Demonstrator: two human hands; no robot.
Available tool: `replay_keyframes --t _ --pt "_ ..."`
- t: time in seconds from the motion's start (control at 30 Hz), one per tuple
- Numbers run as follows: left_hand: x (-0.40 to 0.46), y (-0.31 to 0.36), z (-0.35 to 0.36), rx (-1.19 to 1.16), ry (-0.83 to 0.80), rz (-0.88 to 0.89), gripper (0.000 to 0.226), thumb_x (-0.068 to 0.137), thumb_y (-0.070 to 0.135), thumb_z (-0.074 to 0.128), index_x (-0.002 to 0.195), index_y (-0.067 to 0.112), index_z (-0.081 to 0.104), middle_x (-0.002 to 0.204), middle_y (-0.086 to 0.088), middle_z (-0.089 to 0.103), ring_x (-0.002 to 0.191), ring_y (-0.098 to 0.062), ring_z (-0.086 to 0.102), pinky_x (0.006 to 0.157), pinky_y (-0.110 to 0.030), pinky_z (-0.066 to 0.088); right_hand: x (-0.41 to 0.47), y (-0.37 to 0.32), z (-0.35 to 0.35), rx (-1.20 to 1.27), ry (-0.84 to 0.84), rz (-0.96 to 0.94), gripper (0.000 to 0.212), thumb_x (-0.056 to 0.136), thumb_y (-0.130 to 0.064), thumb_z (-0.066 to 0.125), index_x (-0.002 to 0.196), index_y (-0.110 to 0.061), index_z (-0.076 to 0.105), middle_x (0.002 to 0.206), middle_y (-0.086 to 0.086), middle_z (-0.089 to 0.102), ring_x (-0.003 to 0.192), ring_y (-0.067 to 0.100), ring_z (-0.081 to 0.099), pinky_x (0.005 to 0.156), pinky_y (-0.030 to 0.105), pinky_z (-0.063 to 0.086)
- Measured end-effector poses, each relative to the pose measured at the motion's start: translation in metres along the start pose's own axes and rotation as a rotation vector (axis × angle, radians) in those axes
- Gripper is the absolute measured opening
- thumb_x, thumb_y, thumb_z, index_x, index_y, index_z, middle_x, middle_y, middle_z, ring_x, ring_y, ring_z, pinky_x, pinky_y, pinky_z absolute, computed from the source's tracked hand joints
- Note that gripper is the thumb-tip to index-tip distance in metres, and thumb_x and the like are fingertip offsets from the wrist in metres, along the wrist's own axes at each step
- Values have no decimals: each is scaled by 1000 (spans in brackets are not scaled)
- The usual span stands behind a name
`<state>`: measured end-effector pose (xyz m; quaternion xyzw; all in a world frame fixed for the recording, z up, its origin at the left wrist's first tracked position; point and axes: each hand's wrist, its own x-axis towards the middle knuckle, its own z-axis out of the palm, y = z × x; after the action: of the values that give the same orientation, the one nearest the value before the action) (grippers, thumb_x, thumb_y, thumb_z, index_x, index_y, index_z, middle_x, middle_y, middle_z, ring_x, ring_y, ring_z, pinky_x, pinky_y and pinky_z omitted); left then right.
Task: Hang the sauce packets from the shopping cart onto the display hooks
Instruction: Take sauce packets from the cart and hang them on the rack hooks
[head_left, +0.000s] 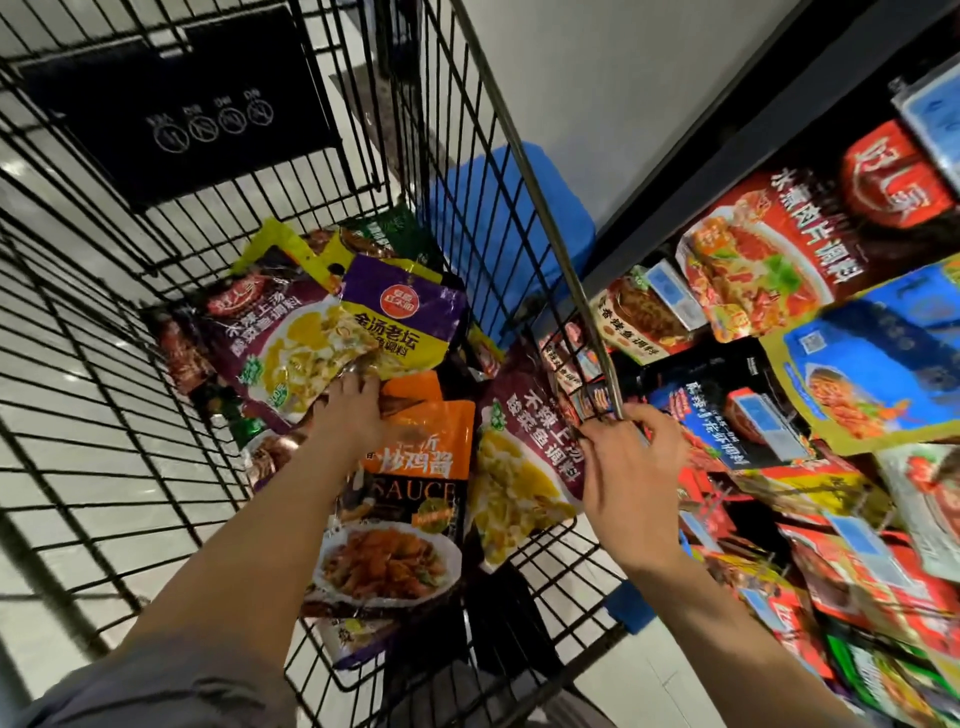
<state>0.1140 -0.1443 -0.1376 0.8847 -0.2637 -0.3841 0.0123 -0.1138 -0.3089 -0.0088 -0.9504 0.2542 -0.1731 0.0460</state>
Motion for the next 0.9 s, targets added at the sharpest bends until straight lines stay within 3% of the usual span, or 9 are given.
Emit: replay_keyframes --t 0.13,0.3,0.4,0.5,0.6,0.63,0.7,0.77,0.9 --pt "5 11 -1 -72 67 -42 119 57 92 40 143 11 22 154 -13 13 139 -35 16 108 -55 22 -3 4 3 15 -19 -13 18 85 -11 50 94 -6 65 76 7 62 107 32 41 90 40 29" --pt "8 13 -10 -32 128 -10 97 58 82 58 123 13 40 127 -10 51 119 -32 47 100 -51 35 2 0 -2 -10 28 -30 14 77 -1 59 90 -4 66 71 9 60 102 30 41 89 38 30" --pt "-3 17 -17 -3 100 89 68 69 64 68 115 19 47 113 -2 60 111 -26 53 101 -53 28 5 -2 -4 -1 -63 8 14 76 4 55 78 -8 63 66 5 56 97 29 44 90 39 33" --pt "-22 28 -21 -13 160 224 52 74 41 74 118 25 52 115 4 62 113 -22 51 98 -47 26 -3 7 3 168 -160 52 14 88 -6 43 85 -14 54 74 5 57 84 32 53 89 44 39" --pt "-43 43 -28 -9 230 301 52 76 26 72 123 27 51 115 4 63 113 -23 52 97 -43 29 -4 7 2 296 -169 102 9 90 -9 43 85 -12 49 75 19 55 71 25 55 91 18 33" --pt "-49 45 -30 -1 246 328 51 77 24 71 124 28 51 116 3 64 113 -23 53 96 -41 32 -5 8 3 195 -153 46 11 88 -5 46 82 -10 53 71 14 55 67 25 55 91 18 31" --pt "-60 43 -36 -8 257 380 49 78 20 72 123 28 55 116 2 65 111 -22 55 93 -36 38 -7 11 6 39 -107 -90 10 85 0 54 84 -8 59 73 5 59 75 27 60 96 32 36" --pt "-71 40 -41 -60 250 411 48 78 18 72 123 26 57 115 1 66 109 -21 58 89 -31 43 -9 9 6 -32 -76 -76 10 86 -2 56 92 -10 57 82 4 62 93 33 60 93 42 41" --pt "-89 34 -46 27 235 322 47 82 24 70 126 19 57 119 -4 62 110 -23 55 88 -33 43 -10 7 4 -45 -1 -84 13 82 0 61 93 -8 59 83 7 63 102 36 53 86 42 43"
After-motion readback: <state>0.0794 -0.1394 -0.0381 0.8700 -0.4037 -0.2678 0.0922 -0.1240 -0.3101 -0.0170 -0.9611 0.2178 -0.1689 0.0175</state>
